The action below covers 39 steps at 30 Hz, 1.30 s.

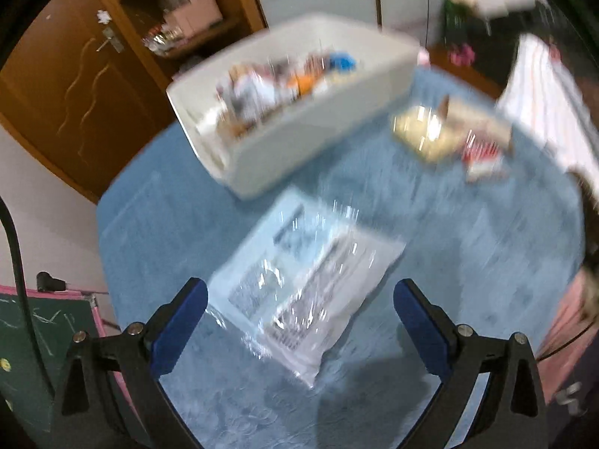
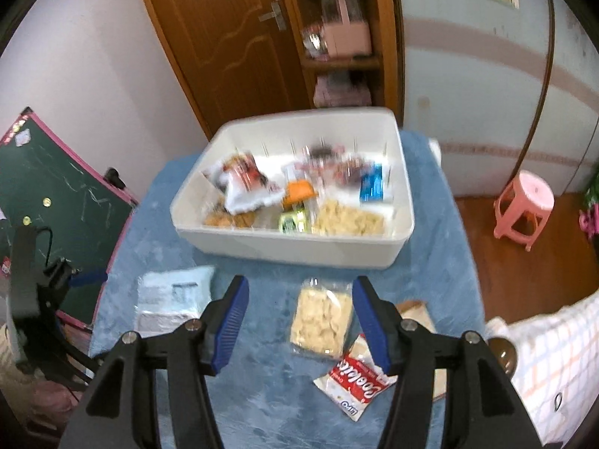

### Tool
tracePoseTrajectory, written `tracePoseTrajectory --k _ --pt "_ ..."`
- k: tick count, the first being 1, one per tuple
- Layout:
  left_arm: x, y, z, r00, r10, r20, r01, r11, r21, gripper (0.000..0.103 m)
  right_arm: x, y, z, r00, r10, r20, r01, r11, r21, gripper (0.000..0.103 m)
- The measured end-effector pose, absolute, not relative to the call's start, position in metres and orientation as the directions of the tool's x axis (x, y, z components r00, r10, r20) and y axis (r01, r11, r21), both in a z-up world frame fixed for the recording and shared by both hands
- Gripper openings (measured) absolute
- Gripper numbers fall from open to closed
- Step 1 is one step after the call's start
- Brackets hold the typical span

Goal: Organize snacks
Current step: 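Grasp the white flour bag with the left tool while the right grasps the cracker bag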

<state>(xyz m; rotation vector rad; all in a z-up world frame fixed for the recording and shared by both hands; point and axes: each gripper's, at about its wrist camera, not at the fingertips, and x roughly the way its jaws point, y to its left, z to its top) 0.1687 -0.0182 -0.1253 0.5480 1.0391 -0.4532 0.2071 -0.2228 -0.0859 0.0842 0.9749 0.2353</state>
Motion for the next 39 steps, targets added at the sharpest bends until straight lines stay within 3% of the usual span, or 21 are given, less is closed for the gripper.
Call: tracePoseTrajectory --k 9,15,24,29,39 --pt "0.172 -0.030 -0.189 0.476 0.065 -0.877 0.573 0.733 0.366 0.099 0.232 -0.214 -0.166 0.396 0.227 -0.890 -0.077 0.974 0.214 0.058" --pt "0.186 -0.022 -0.204 0.441 0.045 -0.897 0.549 0.777 0.308 0.103 0.237 -0.202 -0.188 0.399 0.134 -0.907 -0.088 0.990 0.108 0.058" --pt "0.212 0.001 -0.208 0.364 -0.060 -0.930 0.428 0.897 0.109 0.103 0.236 -0.200 -0.190 0.414 0.057 -0.908 -0.104 0.994 0.015 0.059" --pt "0.220 0.013 -0.206 0.363 -0.054 -0.930 0.359 0.929 0.087 0.093 0.238 -0.209 -0.194 0.407 0.104 -0.907 -0.077 0.994 0.079 0.061" --pt "0.203 0.015 -0.195 0.361 -0.029 -0.932 0.213 0.976 0.052 0.073 0.234 -0.195 -0.212 0.377 0.052 -0.925 -0.100 0.995 0.015 0.065"
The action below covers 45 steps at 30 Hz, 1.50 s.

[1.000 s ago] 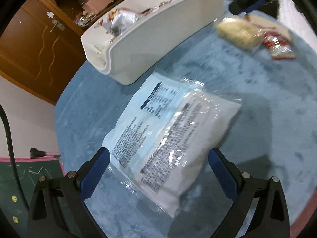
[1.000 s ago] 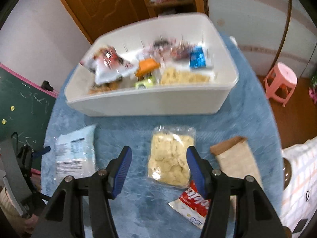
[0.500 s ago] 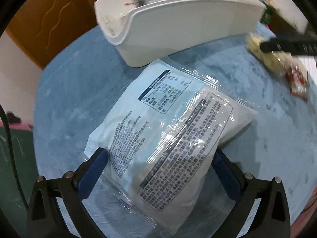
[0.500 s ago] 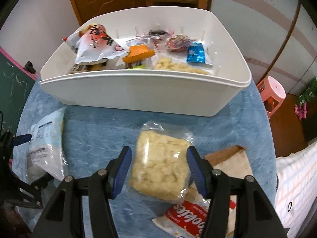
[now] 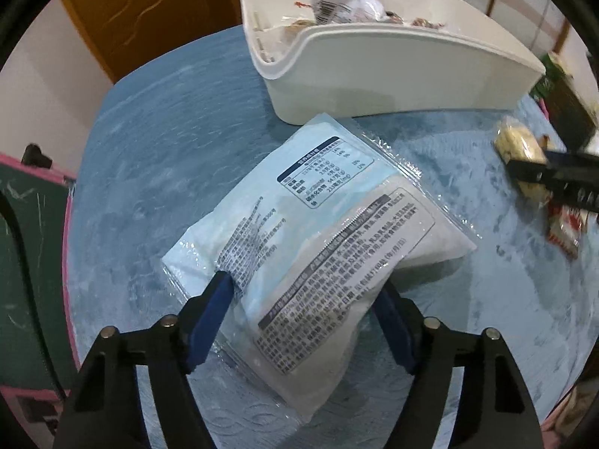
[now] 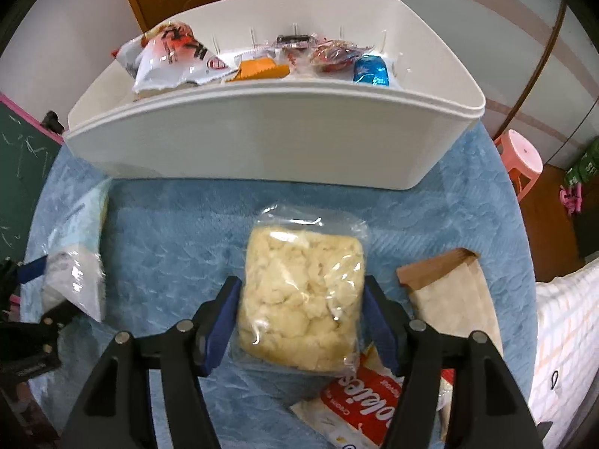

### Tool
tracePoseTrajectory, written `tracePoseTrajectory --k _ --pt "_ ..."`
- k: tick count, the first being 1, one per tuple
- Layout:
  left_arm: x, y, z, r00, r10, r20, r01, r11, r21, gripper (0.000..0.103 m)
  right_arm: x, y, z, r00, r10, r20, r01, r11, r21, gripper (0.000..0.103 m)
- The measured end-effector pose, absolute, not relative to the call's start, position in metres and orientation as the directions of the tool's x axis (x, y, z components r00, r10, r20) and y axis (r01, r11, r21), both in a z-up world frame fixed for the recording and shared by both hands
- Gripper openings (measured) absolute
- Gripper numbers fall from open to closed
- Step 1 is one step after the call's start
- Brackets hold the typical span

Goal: Organize snacks
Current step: 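Grasp the white flour bag with the left tool while the right grasps the cracker bag, then carry both bags over the white bin and open both tools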

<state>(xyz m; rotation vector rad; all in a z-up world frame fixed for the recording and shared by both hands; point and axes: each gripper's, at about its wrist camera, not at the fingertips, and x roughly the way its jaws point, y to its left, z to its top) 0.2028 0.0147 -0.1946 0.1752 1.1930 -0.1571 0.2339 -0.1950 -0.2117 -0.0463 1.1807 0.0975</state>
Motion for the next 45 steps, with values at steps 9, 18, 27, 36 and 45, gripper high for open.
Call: tracePoseTrajectory --k 9,18,27,36,45 --pt "0.195 0.029 -0.187 0.379 -0.053 -0.924 0.156 0.988 0.007 0.065 0.224 -0.202 -0.208 0.388 0.118 -0.914 -0.097 0.991 0.086 0.060" --pt "0.170 0.029 -0.166 0.427 -0.058 -0.902 0.154 0.988 0.009 0.050 0.203 -0.209 -0.180 0.453 0.187 -0.871 -0.101 0.982 0.159 0.060" --pt "0.155 0.030 -0.146 0.449 -0.071 -0.891 0.149 0.989 -0.004 0.038 0.189 -0.209 -0.157 0.499 0.206 -0.842 -0.124 0.978 0.166 0.060" --pt "0.130 0.030 -0.104 0.532 -0.118 -0.839 0.167 0.985 -0.033 0.038 0.171 -0.213 -0.140 0.538 0.219 -0.814 -0.137 0.976 0.171 0.060" --pt "0.128 0.010 -0.030 0.638 -0.229 -0.735 0.241 0.966 -0.092 0.038 0.160 -0.220 -0.104 0.593 0.248 -0.766 -0.166 0.969 0.185 0.060"
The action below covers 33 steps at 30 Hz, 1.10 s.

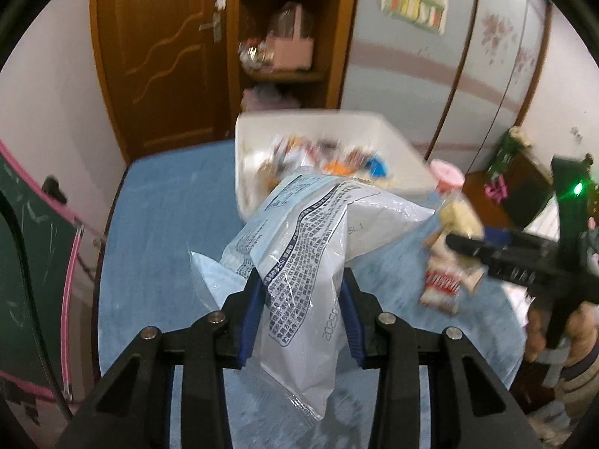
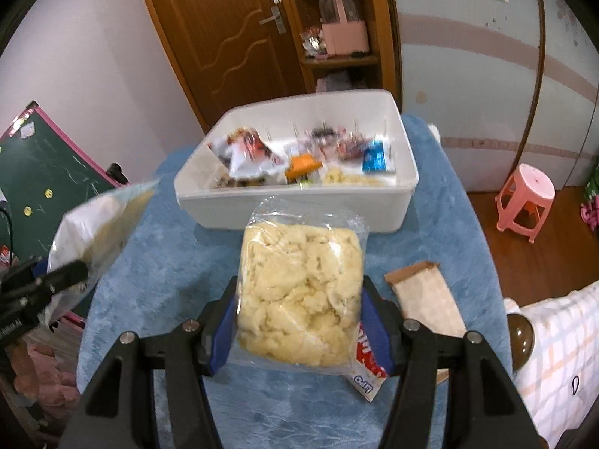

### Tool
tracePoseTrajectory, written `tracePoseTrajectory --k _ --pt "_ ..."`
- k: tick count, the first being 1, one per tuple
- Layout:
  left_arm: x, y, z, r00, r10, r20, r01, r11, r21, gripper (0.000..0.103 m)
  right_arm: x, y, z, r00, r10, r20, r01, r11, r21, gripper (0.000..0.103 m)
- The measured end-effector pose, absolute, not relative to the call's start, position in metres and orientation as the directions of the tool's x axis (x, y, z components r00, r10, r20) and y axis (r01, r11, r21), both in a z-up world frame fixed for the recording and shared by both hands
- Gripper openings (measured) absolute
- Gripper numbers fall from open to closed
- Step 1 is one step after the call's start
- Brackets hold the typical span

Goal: Organize snacks
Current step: 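Carry both bags over the white bin and open both tools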

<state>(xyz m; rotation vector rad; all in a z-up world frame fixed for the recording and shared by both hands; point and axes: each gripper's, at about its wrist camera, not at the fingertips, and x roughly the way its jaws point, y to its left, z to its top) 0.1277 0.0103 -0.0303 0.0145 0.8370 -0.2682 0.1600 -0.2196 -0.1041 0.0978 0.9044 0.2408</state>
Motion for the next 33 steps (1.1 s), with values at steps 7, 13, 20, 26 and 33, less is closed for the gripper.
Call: tracePoseTrajectory --k 7,13,20,26,33 --pt "0.161 -0.007 0.038 0.735 -0.272 -0.621 0.270 0.958 -0.101 0.038 0.171 -0.221 -0.042 0.681 0.289 -0.673 -0.208 0.957 0.201 0.060" --pt "0.198 -0.026 0.077 0.779 -0.316 -0.541 0.288 0.948 -0.139 0.038 0.195 -0.224 0.011 0.751 0.307 -0.584 -0.224 0.951 0.211 0.060" --pt "0.246 -0.061 0.085 0.771 -0.361 -0.525 0.325 0.931 -0.163 0.038 0.233 -0.225 0.046 0.805 0.280 -0.523 -0.212 0.959 0.188 0.060" --pt "0.296 -0.073 0.056 0.746 -0.363 -0.559 0.307 0.932 -0.195 0.038 0.279 -0.229 0.030 0.786 0.249 -0.566 -0.168 0.967 0.192 0.060" --pt "0.348 -0.086 0.012 0.722 -0.305 -0.620 0.287 0.949 -0.134 0.039 0.324 -0.234 -0.028 0.701 0.224 -0.677 -0.120 0.973 0.197 0.061"
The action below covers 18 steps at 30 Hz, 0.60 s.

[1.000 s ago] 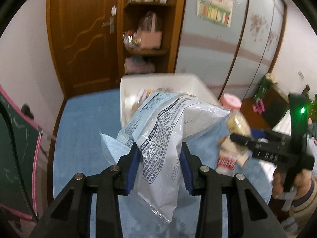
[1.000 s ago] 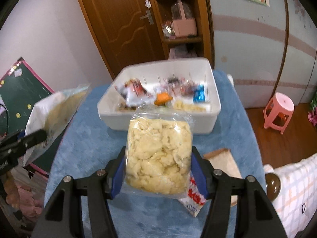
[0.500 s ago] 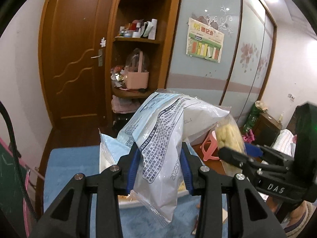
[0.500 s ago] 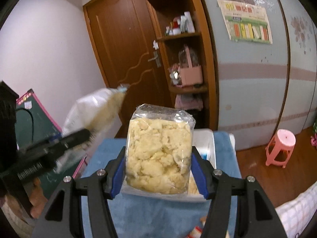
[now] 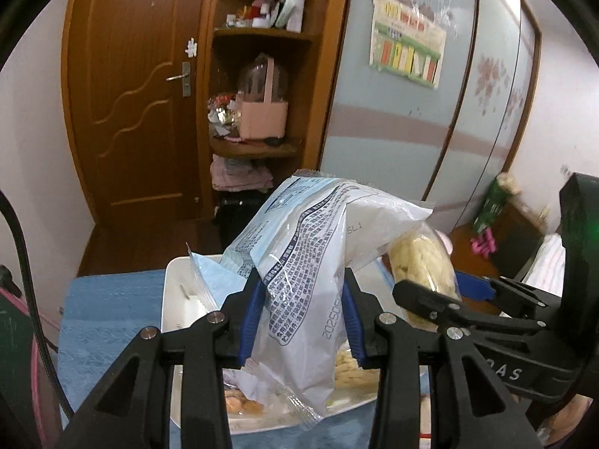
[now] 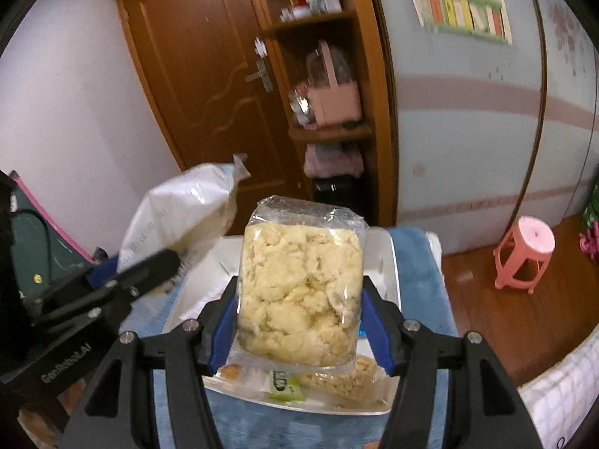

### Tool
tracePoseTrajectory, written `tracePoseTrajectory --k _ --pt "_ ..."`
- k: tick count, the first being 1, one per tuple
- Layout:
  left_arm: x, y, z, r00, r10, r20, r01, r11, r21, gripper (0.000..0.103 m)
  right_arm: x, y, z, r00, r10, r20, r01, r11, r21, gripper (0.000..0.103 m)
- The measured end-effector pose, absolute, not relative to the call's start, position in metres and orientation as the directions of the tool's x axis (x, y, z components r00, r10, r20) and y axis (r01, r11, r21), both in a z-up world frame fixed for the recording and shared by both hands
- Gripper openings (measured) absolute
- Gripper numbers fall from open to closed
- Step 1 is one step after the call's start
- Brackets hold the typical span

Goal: Organize snacks
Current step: 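Carry both bags over the white bin and open both tools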

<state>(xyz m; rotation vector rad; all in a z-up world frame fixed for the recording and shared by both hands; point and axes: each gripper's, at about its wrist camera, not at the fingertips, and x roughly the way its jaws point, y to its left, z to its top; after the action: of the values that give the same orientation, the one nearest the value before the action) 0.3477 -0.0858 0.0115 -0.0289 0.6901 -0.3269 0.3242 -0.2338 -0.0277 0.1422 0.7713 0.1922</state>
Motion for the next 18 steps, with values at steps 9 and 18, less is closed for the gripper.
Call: tracePoseTrajectory --k 9,18 --pt "0.349 -0.078 0.000 0.781 -0.226 -0.582 0.244 0.969 -0.049 0.100 0.346 -0.248 -0.081 0.570 0.297 -0.766 -0.088 0.949 0.303 0.061" --pt "0.333 -0.068 0.006 0.776 -0.224 -0.590 0.232 0.971 -0.064 0.100 0.342 -0.245 -0.063 0.604 0.322 -0.729 -0.113 0.940 0.322 0.064"
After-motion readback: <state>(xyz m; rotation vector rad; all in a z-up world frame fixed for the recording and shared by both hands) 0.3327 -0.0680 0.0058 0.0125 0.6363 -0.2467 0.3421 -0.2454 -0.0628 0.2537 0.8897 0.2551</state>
